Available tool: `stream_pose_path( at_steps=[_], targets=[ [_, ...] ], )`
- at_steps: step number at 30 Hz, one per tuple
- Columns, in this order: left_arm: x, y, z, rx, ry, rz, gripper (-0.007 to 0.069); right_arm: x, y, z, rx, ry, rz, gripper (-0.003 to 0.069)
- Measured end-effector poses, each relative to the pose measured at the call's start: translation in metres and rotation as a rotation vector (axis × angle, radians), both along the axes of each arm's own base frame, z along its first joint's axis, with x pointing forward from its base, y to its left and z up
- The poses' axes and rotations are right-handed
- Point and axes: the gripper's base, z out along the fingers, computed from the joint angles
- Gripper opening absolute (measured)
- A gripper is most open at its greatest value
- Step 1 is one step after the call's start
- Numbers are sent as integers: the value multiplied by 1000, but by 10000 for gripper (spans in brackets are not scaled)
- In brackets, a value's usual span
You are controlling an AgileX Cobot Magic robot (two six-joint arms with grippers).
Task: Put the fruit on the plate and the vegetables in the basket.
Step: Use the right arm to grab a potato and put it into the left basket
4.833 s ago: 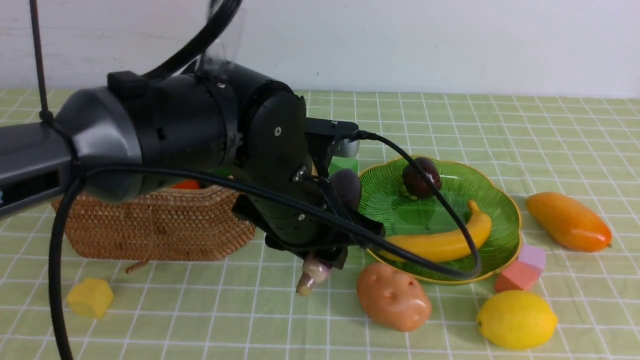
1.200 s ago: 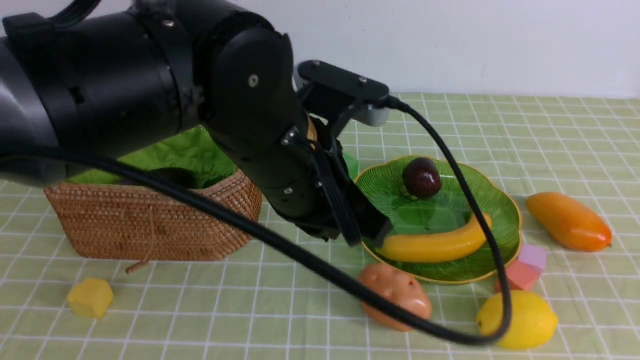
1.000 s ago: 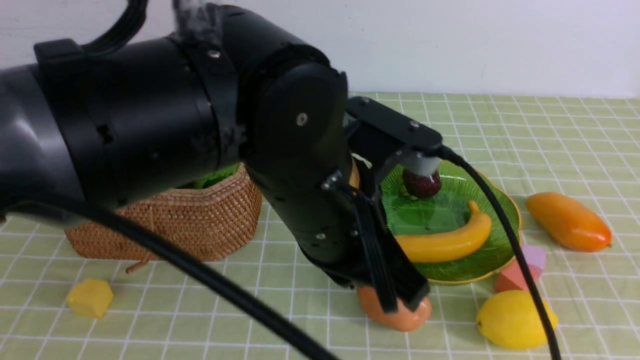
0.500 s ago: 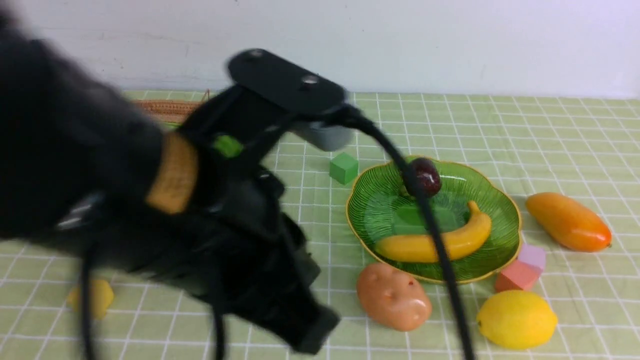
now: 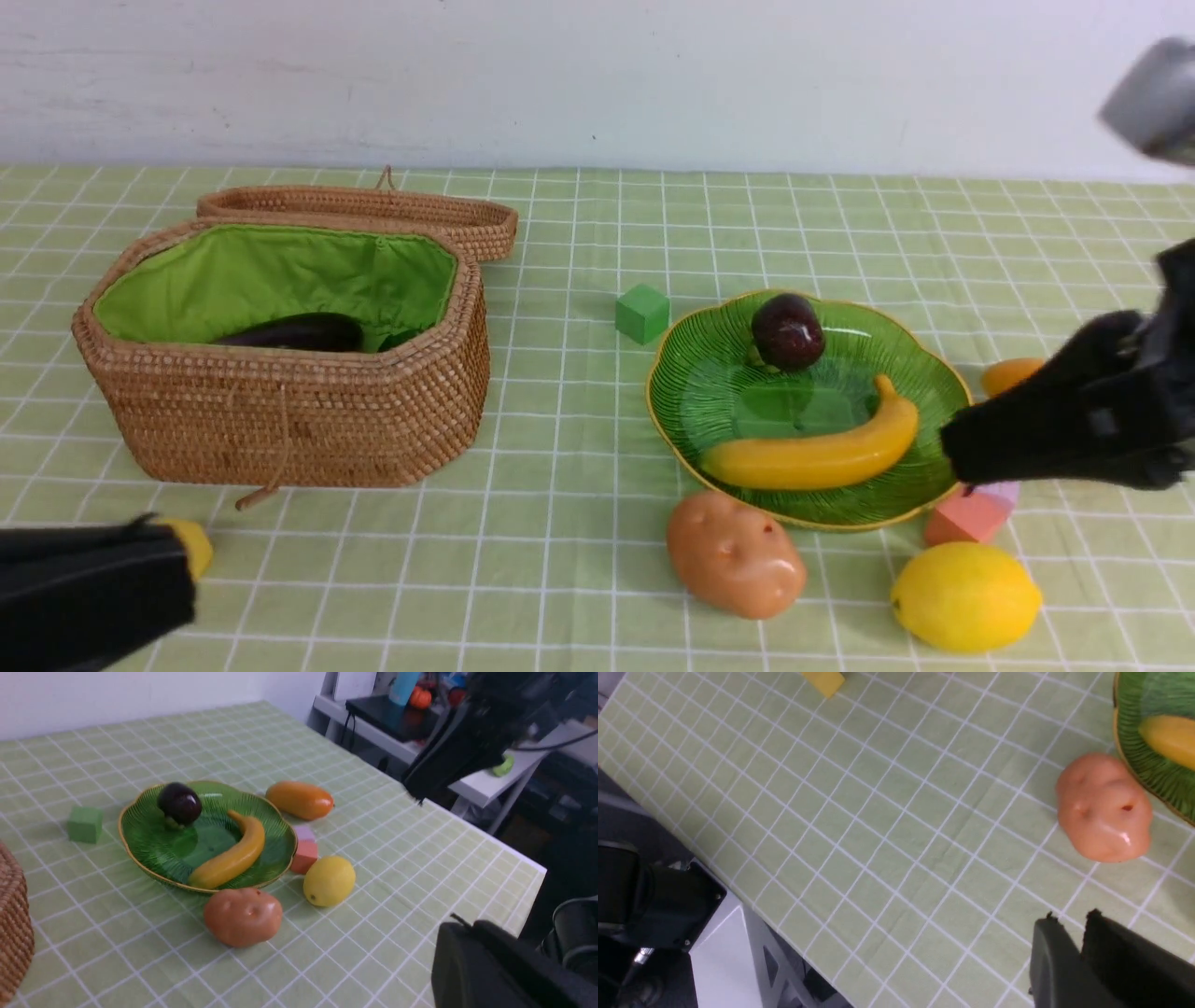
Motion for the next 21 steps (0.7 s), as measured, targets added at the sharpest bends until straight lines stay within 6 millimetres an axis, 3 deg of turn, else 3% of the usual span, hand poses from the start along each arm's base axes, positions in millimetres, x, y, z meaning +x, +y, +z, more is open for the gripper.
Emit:
stream_pose_path(
  at_steps=[6, 10, 15, 21],
  targets=[
    [0, 4, 0, -10, -23, 25, -13, 9, 56, -38, -165, 15, 166, 34],
    [1, 5, 3, -20, -54, 33, -13, 17, 70, -57, -293, -11, 192, 59],
    [2, 6, 4, -13, -87, 47, -13, 40, 76, -88, -444, 2, 146, 214],
    [2, 6, 2, 5, -74, 48, -13, 58, 86, -110, -464, -9, 134, 458]
  ],
)
